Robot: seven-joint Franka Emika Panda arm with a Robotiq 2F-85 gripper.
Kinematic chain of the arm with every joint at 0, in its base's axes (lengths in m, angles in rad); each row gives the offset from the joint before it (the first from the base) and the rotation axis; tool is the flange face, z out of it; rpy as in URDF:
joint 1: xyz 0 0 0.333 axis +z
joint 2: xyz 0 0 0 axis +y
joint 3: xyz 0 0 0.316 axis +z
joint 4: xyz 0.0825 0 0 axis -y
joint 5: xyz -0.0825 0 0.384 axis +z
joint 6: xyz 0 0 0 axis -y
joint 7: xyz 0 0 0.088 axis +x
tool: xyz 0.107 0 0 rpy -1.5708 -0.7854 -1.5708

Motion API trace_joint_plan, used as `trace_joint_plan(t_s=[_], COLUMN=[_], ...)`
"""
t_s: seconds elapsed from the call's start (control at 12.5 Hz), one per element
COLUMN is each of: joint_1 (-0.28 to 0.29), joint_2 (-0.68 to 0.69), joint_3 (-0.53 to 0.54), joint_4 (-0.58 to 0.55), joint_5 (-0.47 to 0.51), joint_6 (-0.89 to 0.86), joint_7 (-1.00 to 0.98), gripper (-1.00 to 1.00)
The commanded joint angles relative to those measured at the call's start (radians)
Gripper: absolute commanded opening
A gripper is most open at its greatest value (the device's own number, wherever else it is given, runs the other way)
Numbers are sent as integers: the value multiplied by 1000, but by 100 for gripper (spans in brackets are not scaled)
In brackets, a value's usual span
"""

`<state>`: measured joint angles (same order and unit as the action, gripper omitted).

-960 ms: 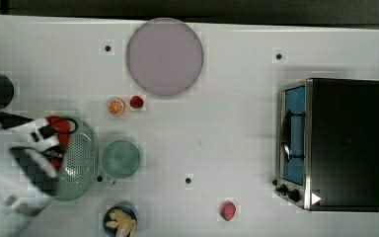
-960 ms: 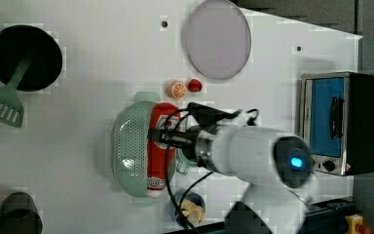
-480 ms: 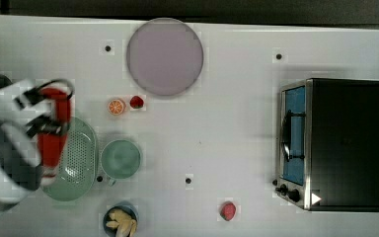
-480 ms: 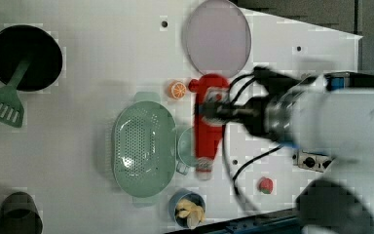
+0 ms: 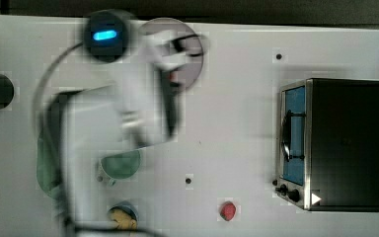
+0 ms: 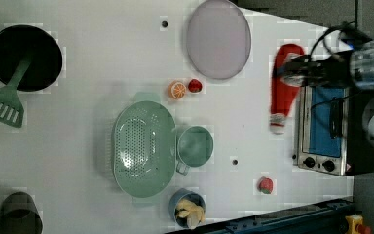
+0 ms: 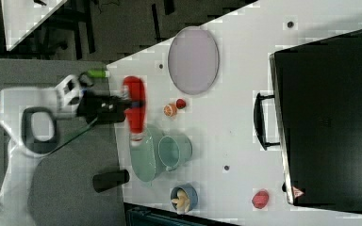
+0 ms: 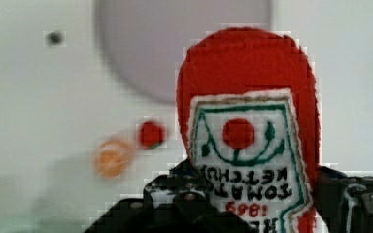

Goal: Pick ketchup from strainer and place it on the table

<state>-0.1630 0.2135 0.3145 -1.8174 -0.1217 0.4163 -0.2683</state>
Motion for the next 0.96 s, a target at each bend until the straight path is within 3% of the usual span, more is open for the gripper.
trace_joint_plan(t_s=[0.08, 0.48, 0.96], joint_1=[-56, -61, -57], joint_2=[-22, -22, -18], joint_3=[-80, -177, -164], joint_4=[-3, -136, -387], joint_5=[1, 1, 1], joint_6=[-16, 113, 362], joint_7=[-173, -184, -185], gripper=[19, 19, 19])
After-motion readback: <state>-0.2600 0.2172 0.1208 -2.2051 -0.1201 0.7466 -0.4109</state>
